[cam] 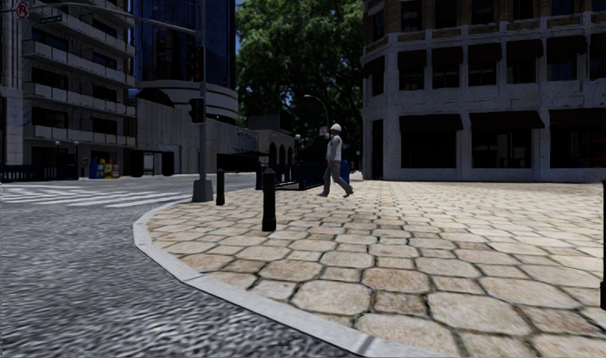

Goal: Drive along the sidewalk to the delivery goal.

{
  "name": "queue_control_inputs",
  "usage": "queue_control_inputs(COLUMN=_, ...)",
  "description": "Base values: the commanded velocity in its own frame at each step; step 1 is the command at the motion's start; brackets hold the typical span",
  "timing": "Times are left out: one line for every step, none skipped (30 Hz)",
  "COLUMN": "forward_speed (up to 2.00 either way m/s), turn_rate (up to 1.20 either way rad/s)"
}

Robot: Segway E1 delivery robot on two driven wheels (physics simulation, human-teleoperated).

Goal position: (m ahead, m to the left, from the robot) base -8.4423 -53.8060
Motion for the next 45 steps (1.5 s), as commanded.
queue_control_inputs(forward_speed=1.57, turn_rate=-0.7)
queue_control_inputs(forward_speed=1.57, turn_rate=-0.6)
queue_control_inputs(forward_speed=1.57, turn_rate=-0.6)
queue_control_inputs(forward_speed=1.57, turn_rate=-0.55)
queue_control_inputs(forward_speed=1.57, turn_rate=-0.52)
queue_control_inputs(forward_speed=1.5, turn_rate=-0.52)
queue_control_inputs(forward_speed=1.45, turn_rate=-0.52)
queue_control_inputs(forward_speed=1.45, turn_rate=-0.52)
queue_control_inputs(forward_speed=1.43, turn_rate=-0.52)
queue_control_inputs(forward_speed=1.43, turn_rate=-0.52)
queue_control_inputs(forward_speed=1.42, turn_rate=-0.52)
queue_control_inputs(forward_speed=1.42, turn_rate=-0.52)
queue_control_inputs(forward_speed=1.42, turn_rate=-0.52)
queue_control_inputs(forward_speed=1.42, turn_rate=-0.52)
queue_control_inputs(forward_speed=1.42, turn_rate=-0.52)
queue_control_inputs(forward_speed=1.42, turn_rate=-0.52)
queue_control_inputs(forward_speed=1.42, turn_rate=-0.52)
queue_control_inputs(forward_speed=1.42, turn_rate=-0.52)
queue_control_inputs(forward_speed=1.42, turn_rate=-0.52)
queue_control_inputs(forward_speed=1.42, turn_rate=-0.52)
queue_control_inputs(forward_speed=1.42, turn_rate=-0.52)
queue_control_inputs(forward_speed=1.42, turn_rate=-0.52)
queue_control_inputs(forward_speed=1.42, turn_rate=-0.52)
queue_control_inputs(forward_speed=1.42, turn_rate=-0.52)
queue_control_inputs(forward_speed=1.42, turn_rate=-0.52)
queue_control_inputs(forward_speed=1.42, turn_rate=-0.52)
queue_control_inputs(forward_speed=1.42, turn_rate=-0.52)
queue_control_inputs(forward_speed=1.42, turn_rate=-0.52)
queue_control_inputs(forward_speed=1.43, turn_rate=-0.52)
queue_control_inputs(forward_speed=1.44, turn_rate=-0.5)
queue_control_inputs(forward_speed=1.44, turn_rate=-0.5)
queue_control_inputs(forward_speed=1.44, turn_rate=-0.49)
queue_control_inputs(forward_speed=1.44, turn_rate=-0.49)
queue_control_inputs(forward_speed=1.44, turn_rate=-0.46)
queue_control_inputs(forward_speed=1.44, turn_rate=-0.41)
queue_control_inputs(forward_speed=1.45, turn_rate=-0.35)
queue_control_inputs(forward_speed=1.45, turn_rate=-0.35)
queue_control_inputs(forward_speed=1.45, turn_rate=-0.32)
queue_control_inputs(forward_speed=1.45, turn_rate=-0.32)
queue_control_inputs(forward_speed=1.45, turn_rate=-0.32)
queue_control_inputs(forward_speed=1.45, turn_rate=-0.31)
queue_control_inputs(forward_speed=1.45, turn_rate=-0.31)
queue_control_inputs(forward_speed=1.45, turn_rate=-0.31)
queue_control_inputs(forward_speed=1.45, turn_rate=-0.31)
queue_control_inputs(forward_speed=1.45, turn_rate=-0.31)
